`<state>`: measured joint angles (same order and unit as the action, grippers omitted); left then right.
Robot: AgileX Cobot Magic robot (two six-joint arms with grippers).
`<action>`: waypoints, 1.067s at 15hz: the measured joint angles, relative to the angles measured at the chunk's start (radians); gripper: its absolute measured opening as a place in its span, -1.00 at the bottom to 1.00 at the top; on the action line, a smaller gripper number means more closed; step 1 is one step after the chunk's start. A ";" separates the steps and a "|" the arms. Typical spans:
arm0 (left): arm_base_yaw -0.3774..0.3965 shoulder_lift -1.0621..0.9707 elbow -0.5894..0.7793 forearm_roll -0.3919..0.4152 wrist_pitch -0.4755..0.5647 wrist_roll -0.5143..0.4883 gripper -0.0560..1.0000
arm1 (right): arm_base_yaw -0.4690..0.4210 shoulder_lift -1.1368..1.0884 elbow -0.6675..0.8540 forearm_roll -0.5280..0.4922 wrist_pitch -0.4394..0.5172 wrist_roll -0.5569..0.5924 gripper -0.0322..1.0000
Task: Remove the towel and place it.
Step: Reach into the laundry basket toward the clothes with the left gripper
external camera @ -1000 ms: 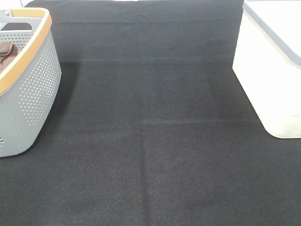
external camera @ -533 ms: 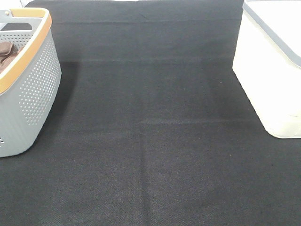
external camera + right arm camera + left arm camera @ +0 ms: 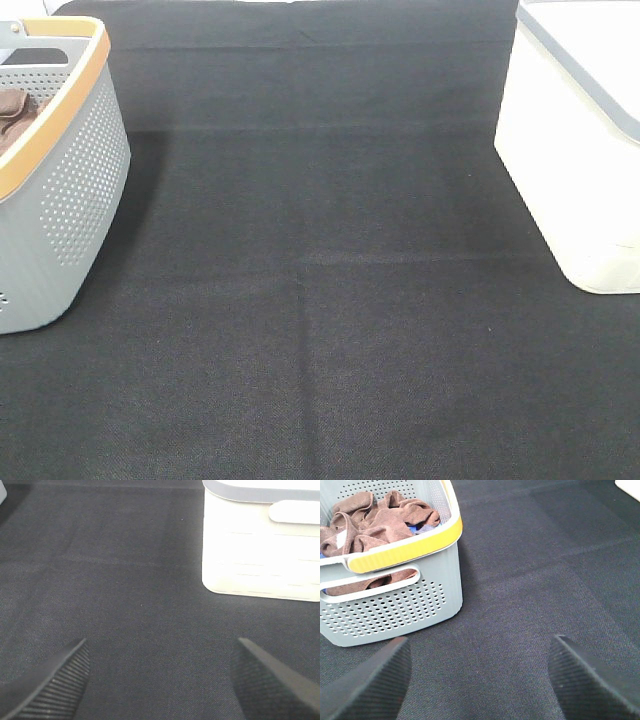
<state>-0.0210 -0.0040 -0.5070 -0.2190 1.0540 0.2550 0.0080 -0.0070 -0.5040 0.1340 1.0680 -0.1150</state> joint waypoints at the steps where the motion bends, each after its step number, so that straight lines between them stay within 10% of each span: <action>1: 0.000 0.000 0.000 0.000 0.000 0.000 0.48 | 0.000 0.000 0.000 0.000 0.000 0.000 0.49; 16: 0.000 0.000 0.000 0.000 0.000 0.000 0.48 | 0.000 0.000 0.000 0.000 0.000 0.000 0.49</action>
<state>-0.0210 -0.0040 -0.5070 -0.2190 1.0540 0.2550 0.0080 -0.0070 -0.5040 0.1340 1.0680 -0.1150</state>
